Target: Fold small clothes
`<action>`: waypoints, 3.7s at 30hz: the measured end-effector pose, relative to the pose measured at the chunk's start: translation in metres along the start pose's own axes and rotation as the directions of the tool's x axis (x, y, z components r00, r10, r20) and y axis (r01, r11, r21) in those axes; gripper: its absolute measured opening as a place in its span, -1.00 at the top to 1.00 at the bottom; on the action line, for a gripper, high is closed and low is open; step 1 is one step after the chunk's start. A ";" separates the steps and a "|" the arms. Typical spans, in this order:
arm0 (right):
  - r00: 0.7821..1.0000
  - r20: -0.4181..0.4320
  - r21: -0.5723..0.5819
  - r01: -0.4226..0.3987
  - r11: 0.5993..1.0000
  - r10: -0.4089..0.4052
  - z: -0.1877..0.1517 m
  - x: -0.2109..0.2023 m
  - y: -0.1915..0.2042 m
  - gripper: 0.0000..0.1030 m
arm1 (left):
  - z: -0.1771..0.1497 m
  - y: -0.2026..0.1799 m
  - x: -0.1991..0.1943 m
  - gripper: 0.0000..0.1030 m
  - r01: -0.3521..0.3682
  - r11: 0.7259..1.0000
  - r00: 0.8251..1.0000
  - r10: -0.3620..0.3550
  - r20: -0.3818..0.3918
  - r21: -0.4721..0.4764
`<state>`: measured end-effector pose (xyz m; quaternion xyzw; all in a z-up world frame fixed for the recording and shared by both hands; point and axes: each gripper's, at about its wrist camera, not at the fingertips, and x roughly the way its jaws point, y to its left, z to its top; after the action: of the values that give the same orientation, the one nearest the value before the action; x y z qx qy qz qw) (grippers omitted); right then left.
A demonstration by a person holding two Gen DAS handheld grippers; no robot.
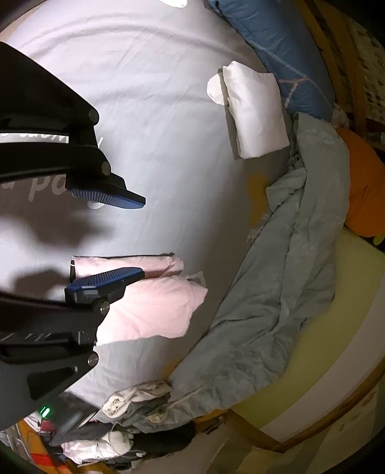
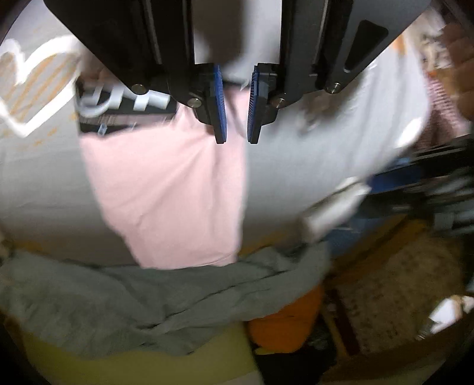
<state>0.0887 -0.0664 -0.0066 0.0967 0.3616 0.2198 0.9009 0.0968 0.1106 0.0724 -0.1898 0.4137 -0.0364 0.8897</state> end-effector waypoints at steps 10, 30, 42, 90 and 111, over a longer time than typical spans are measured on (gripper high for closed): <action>0.984 0.115 0.051 0.130 0.990 -0.135 -0.008 -0.061 -0.034 0.52 | -0.022 -0.018 0.041 0.18 0.222 0.975 0.970 -0.220 -0.099 0.007; 0.992 0.014 0.063 0.121 0.991 -0.122 -0.006 -0.032 -0.079 0.74 | -0.035 -0.021 0.069 0.92 0.381 0.916 0.916 -0.393 -0.087 -0.129; 0.990 -0.015 0.061 0.139 0.988 -0.138 -0.017 -0.029 -0.076 0.74 | -0.044 -0.017 0.066 -0.07 0.221 0.975 0.951 -0.211 -0.225 0.017; 0.980 -0.075 0.051 0.190 0.980 -0.186 -0.015 -0.021 -0.079 0.76 | -0.082 -0.050 0.088 1.00 -0.008 0.962 0.972 0.072 -0.226 0.274; 0.980 0.020 0.120 0.195 0.973 -0.199 0.077 -0.013 -0.085 0.75 | 0.029 -0.084 0.088 1.00 0.062 0.947 0.997 -0.045 -0.063 0.316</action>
<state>0.1620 -0.1486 0.0284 0.1169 0.3672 0.1062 0.9166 0.1844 0.0220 0.0571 -0.0542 0.4214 -0.1318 0.8956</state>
